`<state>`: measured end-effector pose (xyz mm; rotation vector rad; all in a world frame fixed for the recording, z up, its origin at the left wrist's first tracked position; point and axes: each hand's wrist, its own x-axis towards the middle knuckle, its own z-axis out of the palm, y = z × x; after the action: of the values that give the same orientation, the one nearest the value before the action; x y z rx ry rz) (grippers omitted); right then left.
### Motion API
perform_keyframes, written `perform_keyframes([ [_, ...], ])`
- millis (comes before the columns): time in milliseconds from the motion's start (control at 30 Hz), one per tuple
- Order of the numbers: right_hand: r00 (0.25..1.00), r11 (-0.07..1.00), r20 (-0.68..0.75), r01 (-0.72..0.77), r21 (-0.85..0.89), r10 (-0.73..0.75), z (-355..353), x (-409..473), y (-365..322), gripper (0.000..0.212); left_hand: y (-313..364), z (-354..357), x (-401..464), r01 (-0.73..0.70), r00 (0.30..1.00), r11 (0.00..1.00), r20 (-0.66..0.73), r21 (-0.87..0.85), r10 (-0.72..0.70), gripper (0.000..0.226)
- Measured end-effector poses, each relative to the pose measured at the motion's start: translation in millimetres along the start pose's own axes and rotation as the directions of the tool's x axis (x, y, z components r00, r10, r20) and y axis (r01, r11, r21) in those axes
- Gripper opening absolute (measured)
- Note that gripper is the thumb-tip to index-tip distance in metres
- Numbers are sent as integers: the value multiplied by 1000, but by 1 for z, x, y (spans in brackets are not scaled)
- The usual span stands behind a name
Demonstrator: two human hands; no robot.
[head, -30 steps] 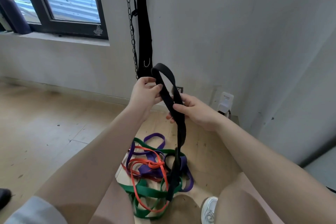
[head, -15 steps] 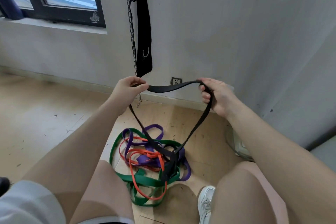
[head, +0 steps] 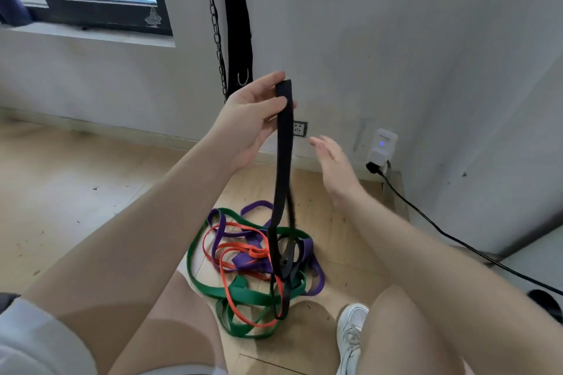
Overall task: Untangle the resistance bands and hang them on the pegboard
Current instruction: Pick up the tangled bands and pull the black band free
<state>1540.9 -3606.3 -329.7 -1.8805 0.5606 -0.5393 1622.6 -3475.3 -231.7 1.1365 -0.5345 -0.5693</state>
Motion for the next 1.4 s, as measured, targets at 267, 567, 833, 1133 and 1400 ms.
perform_keyframes([
  [267,932,999,359,-35,-39,46,42,-31,52,14,-17,0,7,6,998,999,-70,46,-3,49],
  [567,908,897,251,-389,210,335,40,-27,71,10,-63,-59,21,233,954,968,-213,94,-209,74],
  [833,875,610,293,-480,630,386,39,6,28,18,-152,-79,-33,379,874,707,19,597,-485,28],
  [1133,859,341,385,-493,800,338,27,12,18,25,-150,-81,-28,138,971,875,111,464,-212,19],
  [1400,721,500,491,-693,519,490,8,4,24,62,-120,-57,-29,-70,998,892,28,446,64,23],
])
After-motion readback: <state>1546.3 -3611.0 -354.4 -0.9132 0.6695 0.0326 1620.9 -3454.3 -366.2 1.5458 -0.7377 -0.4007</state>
